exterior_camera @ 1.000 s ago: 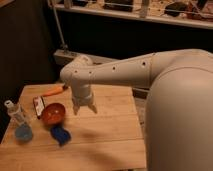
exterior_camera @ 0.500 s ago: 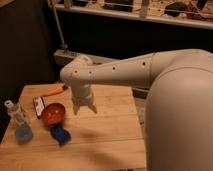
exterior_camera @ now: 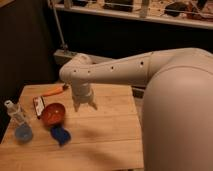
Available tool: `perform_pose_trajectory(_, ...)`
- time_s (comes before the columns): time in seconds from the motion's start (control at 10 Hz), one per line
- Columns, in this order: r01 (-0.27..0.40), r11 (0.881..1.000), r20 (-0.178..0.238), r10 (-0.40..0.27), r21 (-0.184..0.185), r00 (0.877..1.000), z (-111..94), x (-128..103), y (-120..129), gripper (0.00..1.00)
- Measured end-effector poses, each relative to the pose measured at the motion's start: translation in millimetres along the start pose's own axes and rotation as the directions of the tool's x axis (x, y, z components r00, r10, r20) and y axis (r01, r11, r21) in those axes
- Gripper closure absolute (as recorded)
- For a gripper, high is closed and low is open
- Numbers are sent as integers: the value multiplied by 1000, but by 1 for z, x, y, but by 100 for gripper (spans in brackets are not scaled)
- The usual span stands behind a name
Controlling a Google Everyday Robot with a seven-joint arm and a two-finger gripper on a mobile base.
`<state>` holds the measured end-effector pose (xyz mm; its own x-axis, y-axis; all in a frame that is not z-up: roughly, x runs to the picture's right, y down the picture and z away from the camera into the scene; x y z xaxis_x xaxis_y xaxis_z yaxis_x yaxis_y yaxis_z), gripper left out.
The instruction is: Knock the bottle over
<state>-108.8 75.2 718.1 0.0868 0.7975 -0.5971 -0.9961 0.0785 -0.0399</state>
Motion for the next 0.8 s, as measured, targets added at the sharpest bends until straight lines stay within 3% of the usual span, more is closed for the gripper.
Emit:
perform_pose_trajectory(0.5,87,994,54,-91,59,994,-3,-54,46,35)
perform_pose_trajectory(0.7,158,985,66,-162,65,985,-1,-70,86,47)
perform_pose_trajectory(0.8,193,979,70,-198,63,978,0,-78,105,57)
